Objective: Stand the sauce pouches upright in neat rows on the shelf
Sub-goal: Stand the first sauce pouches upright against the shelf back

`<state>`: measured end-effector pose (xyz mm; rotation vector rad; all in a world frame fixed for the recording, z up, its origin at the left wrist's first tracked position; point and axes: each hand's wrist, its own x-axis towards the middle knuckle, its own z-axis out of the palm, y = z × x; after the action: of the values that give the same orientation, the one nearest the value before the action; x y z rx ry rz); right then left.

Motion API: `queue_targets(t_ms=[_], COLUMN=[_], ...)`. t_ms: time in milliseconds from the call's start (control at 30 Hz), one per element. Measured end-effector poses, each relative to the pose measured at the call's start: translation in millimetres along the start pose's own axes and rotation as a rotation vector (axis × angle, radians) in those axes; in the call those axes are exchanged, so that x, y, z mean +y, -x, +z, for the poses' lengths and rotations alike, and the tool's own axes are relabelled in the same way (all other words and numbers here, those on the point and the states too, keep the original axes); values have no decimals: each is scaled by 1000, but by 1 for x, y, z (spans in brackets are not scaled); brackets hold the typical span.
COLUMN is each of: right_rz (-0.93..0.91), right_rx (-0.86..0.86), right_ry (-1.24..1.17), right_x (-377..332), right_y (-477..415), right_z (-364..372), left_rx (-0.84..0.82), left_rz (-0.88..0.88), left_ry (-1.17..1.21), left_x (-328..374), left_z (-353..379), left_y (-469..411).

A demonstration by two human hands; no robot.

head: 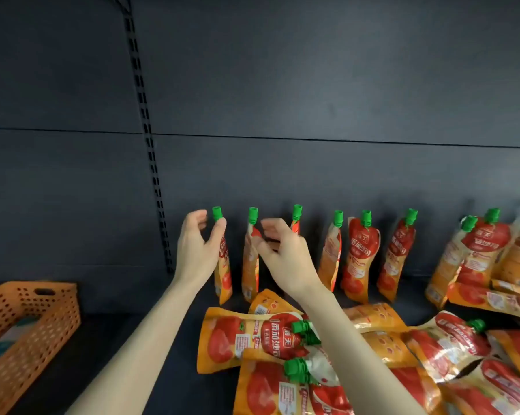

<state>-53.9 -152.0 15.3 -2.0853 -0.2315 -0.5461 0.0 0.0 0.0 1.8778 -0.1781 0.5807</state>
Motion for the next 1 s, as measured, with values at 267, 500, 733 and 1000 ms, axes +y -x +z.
queue_targets(t_ms=[267, 500, 733, 1000], right_rz=[-19, -57, -45, -13], right_rx=[-61, -103, -124, -72], right_ry=[-70, 11, -24, 85], right_x=[6, 13, 13, 9], right_y=[-40, -61, -71, -82], right_z=[12, 10, 9, 11], left_rx=[-95, -95, -107, -228], left_rz=[59, 102, 94, 37], left_ry=[106, 165, 188, 283], left_x=[-16, -20, -25, -24], left_z=[7, 5, 6, -6], left_y=[-17, -23, -30, -43])
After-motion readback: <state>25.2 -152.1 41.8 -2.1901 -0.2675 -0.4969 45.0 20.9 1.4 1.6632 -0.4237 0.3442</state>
